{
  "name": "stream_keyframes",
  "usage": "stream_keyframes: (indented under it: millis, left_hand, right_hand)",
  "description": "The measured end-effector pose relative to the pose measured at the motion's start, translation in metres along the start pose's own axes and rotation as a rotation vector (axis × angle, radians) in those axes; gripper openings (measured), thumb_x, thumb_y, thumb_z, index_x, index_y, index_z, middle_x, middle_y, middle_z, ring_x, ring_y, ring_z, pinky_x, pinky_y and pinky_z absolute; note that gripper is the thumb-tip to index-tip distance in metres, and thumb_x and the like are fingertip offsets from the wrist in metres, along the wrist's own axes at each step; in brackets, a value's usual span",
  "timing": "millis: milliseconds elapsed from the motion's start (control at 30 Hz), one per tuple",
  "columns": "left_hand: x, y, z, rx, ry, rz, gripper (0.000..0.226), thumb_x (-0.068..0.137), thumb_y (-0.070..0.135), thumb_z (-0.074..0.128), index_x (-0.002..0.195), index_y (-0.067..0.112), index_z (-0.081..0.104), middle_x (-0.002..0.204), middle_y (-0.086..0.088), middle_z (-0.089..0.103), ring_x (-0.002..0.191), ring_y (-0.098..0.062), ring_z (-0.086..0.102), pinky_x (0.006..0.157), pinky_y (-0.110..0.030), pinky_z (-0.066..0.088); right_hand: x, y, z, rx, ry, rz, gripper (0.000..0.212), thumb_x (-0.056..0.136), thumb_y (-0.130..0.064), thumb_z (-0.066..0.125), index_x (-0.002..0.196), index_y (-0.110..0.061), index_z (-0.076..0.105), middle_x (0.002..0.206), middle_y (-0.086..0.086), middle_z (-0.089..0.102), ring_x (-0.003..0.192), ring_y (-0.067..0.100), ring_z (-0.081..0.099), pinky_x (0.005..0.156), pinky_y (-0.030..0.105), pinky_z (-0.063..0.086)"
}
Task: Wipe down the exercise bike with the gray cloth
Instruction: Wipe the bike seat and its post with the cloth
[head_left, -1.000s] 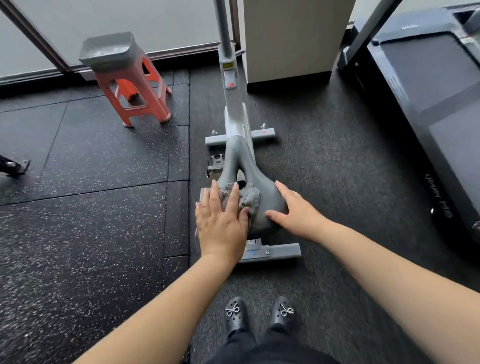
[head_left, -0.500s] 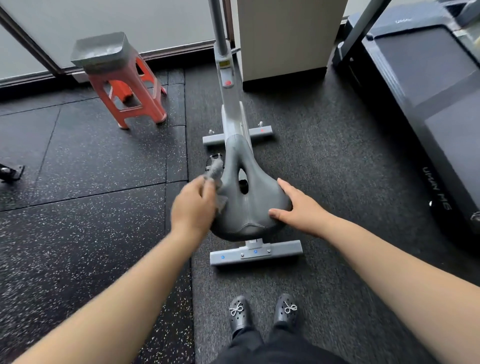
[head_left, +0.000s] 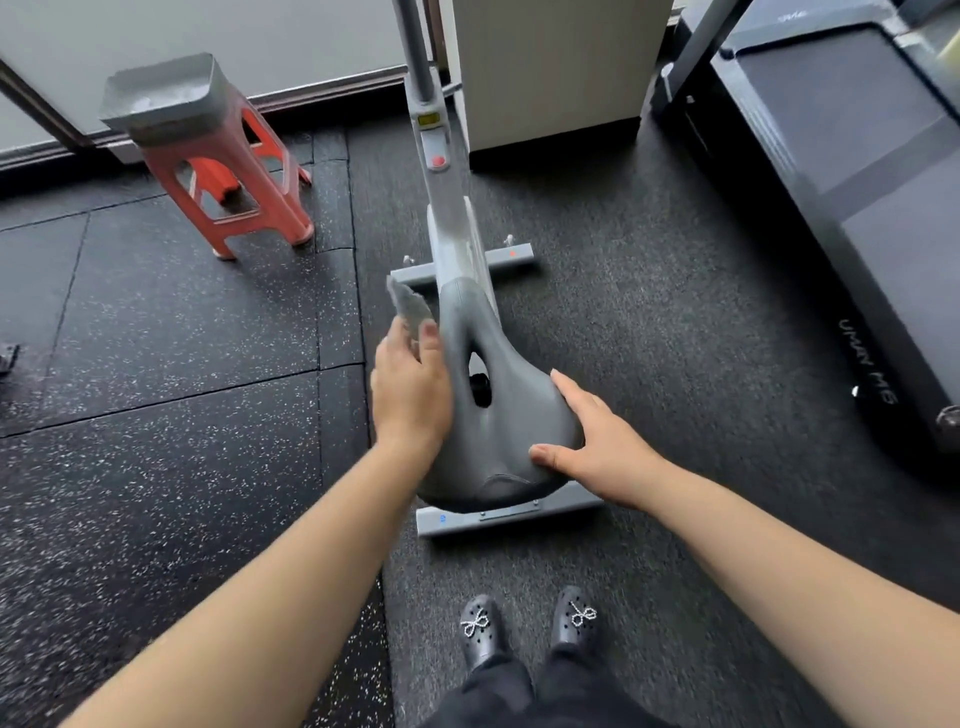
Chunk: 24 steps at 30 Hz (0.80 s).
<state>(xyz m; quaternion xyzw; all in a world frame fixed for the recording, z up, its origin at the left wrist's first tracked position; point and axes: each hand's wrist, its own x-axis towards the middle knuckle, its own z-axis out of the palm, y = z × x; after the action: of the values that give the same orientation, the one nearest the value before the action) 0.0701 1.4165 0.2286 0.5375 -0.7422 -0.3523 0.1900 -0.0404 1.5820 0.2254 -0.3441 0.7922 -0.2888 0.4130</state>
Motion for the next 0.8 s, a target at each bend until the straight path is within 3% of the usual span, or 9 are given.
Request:
stream_keyframes:
  millis: [100, 167, 233, 333, 467, 533, 633, 800]
  left_hand:
    - [-0.018, 0.007, 0.019, 0.392, -0.201, 0.208, 0.059, 0.089, 0.065, 0.021, 0.145, 0.046, 0.011, 0.159, -0.010, 0.010, 0.140, -0.033, 0.025, 0.108, -0.054, 0.029]
    - [0.003, 0.013, 0.030, 0.424, -0.248, 0.201, 0.058, 0.092, 0.060, 0.027, 0.144, 0.048, 0.007, 0.159, -0.008, -0.005, 0.142, -0.035, 0.018, 0.109, -0.050, 0.026]
    - [0.027, 0.020, 0.037, 0.403, -0.267, 0.226, 0.056, 0.094, 0.053, 0.033, 0.145, 0.046, 0.012, 0.159, -0.010, -0.008, 0.141, -0.038, 0.016, 0.113, -0.047, 0.021]
    - [0.063, 0.027, 0.045, 0.457, -0.305, 0.254, 0.048, 0.095, 0.047, 0.037, 0.142, 0.042, 0.029, 0.157, -0.014, 0.007, 0.134, -0.042, 0.027, 0.113, -0.045, 0.022]
    - [0.112, 0.037, 0.044, 0.342, -0.470, 0.241, 0.034, 0.097, 0.035, 0.037, 0.118, 0.027, 0.062, 0.132, -0.013, 0.054, 0.121, -0.032, 0.051, 0.103, -0.035, 0.038]
    - [0.131, 0.046, 0.032, 0.296, -0.519, 0.146, 0.038, 0.099, 0.031, 0.037, 0.125, 0.013, 0.057, 0.131, -0.015, 0.056, 0.123, -0.031, 0.050, 0.100, -0.032, 0.036]
    - [0.125, 0.050, 0.022, 0.178, -0.386, 0.138, 0.045, 0.098, 0.030, 0.041, 0.140, 0.015, 0.038, 0.141, -0.012, 0.047, 0.129, -0.029, 0.044, 0.104, -0.032, 0.032]
    - [0.098, 0.036, 0.040, 0.431, -0.393, 0.439, 0.033, 0.094, 0.034, 0.046, 0.117, 0.018, 0.062, 0.130, -0.009, 0.053, 0.122, -0.030, 0.049, 0.103, -0.035, 0.035]
  right_hand:
    - [0.001, 0.000, -0.001, -0.006, -0.004, -0.018, 0.092, 0.079, -0.036, 0.070, 0.149, -0.030, 0.010, 0.155, -0.001, 0.021, 0.142, 0.015, 0.022, 0.111, 0.023, 0.017]
    - [0.002, 0.001, -0.001, -0.003, -0.014, -0.022, 0.093, 0.079, -0.035, 0.070, 0.150, -0.028, 0.010, 0.155, -0.001, 0.020, 0.142, 0.012, 0.022, 0.108, 0.018, 0.015]
    - [0.003, 0.001, -0.002, 0.006, -0.022, -0.018, 0.093, 0.079, -0.035, 0.070, 0.150, -0.027, 0.010, 0.156, -0.002, 0.018, 0.142, 0.011, 0.021, 0.108, 0.017, 0.015]
    - [0.003, 0.000, -0.002, 0.011, -0.027, -0.016, 0.093, 0.079, -0.036, 0.070, 0.150, -0.029, 0.010, 0.157, -0.003, 0.016, 0.143, 0.011, 0.019, 0.112, 0.020, 0.015]
    - [0.005, 0.002, -0.002, 0.022, -0.018, 0.002, 0.094, 0.077, -0.038, 0.070, 0.150, -0.031, 0.011, 0.157, -0.005, 0.015, 0.143, 0.009, 0.020, 0.115, 0.025, 0.016]
    - [0.003, 0.002, -0.001, 0.048, -0.006, -0.003, 0.093, 0.077, -0.036, 0.071, 0.150, -0.030, 0.012, 0.157, -0.005, 0.016, 0.143, 0.008, 0.020, 0.113, 0.020, 0.014]
    - [0.002, 0.005, 0.002, 0.084, 0.025, -0.005, 0.095, 0.076, -0.034, 0.073, 0.150, -0.027, 0.013, 0.157, -0.005, 0.018, 0.143, 0.007, 0.018, 0.106, 0.011, 0.010]
    - [0.001, 0.010, 0.004, 0.119, 0.067, 0.070, 0.100, 0.072, -0.040, 0.076, 0.149, -0.025, 0.014, 0.156, -0.005, 0.024, 0.141, 0.010, 0.024, 0.100, 0.011, 0.015]
